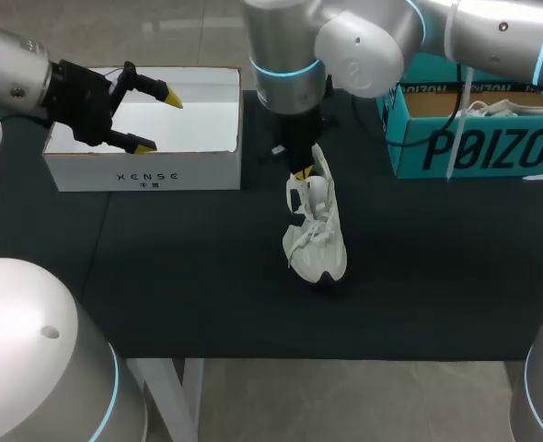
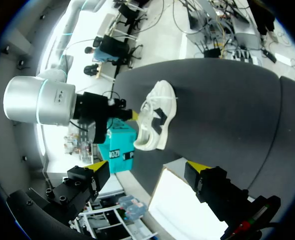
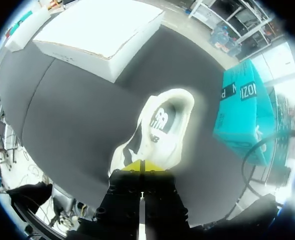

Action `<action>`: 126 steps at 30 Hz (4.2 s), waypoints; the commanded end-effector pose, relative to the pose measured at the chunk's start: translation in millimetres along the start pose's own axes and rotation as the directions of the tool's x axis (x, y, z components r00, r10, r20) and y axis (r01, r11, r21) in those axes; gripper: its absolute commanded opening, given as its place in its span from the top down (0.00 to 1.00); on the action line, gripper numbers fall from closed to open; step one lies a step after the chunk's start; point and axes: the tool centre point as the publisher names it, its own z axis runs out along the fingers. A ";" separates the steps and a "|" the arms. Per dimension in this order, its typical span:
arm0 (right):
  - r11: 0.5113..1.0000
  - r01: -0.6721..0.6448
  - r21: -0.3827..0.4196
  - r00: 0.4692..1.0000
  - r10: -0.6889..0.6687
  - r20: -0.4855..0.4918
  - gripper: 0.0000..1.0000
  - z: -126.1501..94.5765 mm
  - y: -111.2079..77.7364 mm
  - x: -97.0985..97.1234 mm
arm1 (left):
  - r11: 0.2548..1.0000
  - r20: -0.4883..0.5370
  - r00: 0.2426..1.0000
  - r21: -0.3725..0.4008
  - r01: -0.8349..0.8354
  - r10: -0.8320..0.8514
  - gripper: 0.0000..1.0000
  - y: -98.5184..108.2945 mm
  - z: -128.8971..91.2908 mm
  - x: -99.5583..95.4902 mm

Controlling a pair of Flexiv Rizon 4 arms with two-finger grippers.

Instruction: Take the shoe out of the shoebox, open the shoe tongue, remove and reinsert the insole, then place the shoe into the shoebox

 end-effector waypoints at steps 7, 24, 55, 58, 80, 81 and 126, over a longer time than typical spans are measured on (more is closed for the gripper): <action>0.932 0.304 -0.195 0.938 -0.329 -0.111 1.00 2.1 -7.1 -7.4 | 1.000 -0.004 1.000 0.000 0.000 0.000 0.00 0.2 -0.2 -0.4; 0.688 0.703 -0.181 0.711 -0.679 0.181 0.37 -0.7 73.5 -77.7 | 1.000 -0.004 1.000 0.000 0.000 0.000 0.00 0.2 -0.2 -0.4; 0.547 0.836 -0.051 0.548 -0.824 0.145 0.58 121.5 113.3 -87.6 | 1.000 -0.004 1.000 0.000 0.000 0.000 0.00 0.2 -0.2 -0.4; 0.549 0.836 -0.022 0.547 -0.828 0.123 0.60 131.5 109.8 -89.3 | 1.000 -0.004 1.000 0.000 0.000 0.000 0.00 0.2 -0.2 -0.4; 0.769 0.638 -0.041 0.770 -0.634 0.076 1.00 10.7 112.9 -122.0 | 1.000 -0.004 1.000 0.000 0.000 0.000 0.00 0.2 -0.2 -0.4; 0.775 0.630 -0.058 0.777 -0.626 0.073 1.00 3.5 113.0 -121.2 | 1.000 -0.004 1.000 0.000 0.000 0.000 0.00 0.2 -0.2 -0.4; 0.955 -0.295 -0.006 0.939 0.291 0.183 1.00 -65.9 200.0 -324.5 | 1.000 -0.004 1.000 0.000 0.000 0.000 0.00 0.2 -0.2 -0.4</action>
